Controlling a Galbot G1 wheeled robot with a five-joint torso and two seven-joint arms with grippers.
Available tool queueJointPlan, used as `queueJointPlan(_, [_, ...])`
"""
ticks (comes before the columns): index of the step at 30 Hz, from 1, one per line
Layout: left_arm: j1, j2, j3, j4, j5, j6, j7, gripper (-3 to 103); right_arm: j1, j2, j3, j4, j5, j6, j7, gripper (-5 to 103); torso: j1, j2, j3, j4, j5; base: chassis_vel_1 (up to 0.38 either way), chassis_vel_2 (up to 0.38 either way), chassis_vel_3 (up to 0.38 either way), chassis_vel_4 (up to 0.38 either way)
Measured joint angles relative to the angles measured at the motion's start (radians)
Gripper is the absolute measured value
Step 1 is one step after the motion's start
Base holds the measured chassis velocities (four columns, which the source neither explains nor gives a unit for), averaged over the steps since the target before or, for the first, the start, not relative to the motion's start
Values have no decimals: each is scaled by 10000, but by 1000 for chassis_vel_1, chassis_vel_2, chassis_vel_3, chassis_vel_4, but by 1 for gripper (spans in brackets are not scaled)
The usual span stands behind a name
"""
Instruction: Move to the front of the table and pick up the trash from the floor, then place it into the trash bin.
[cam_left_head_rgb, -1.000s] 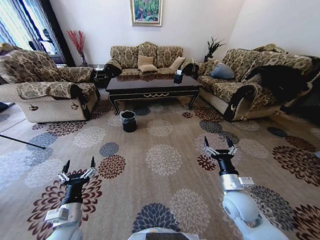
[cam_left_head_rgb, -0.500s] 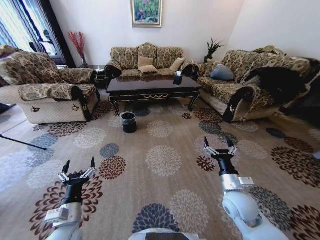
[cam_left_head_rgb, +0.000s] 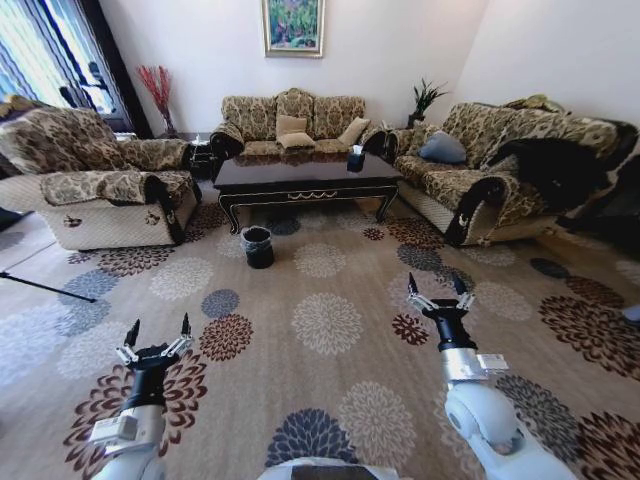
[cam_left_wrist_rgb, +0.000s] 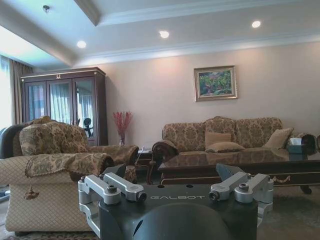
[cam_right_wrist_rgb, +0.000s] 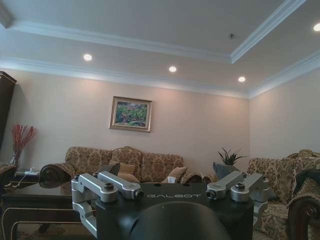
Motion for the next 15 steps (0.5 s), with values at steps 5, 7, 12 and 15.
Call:
queueJointPlan(5, [0, 0, 0, 0, 0, 0, 0, 100, 0, 0, 0, 0, 0, 0, 0, 100, 97, 216, 123, 1, 0, 0, 0, 0, 0])
queueJointPlan(7, [0, 0, 0, 0, 0, 0, 0, 100, 0, 0, 0, 0, 0, 0, 0, 100, 113, 260, 151, 0, 0, 0, 0, 0, 0])
queueJointPlan(12, [0, 0, 0, 0, 0, 0, 0, 100, 0, 0, -1, 0, 0, 0, 0, 100, 201, 491, 291, 1, 0, 0, 0, 0, 0])
queueJointPlan(15, [0, 0, 0, 0, 0, 0, 0, 100, 0, 0, 0, 0, 0, 0, 0, 100, 269, 648, 383, 1, 0, 0, 0, 0, 0])
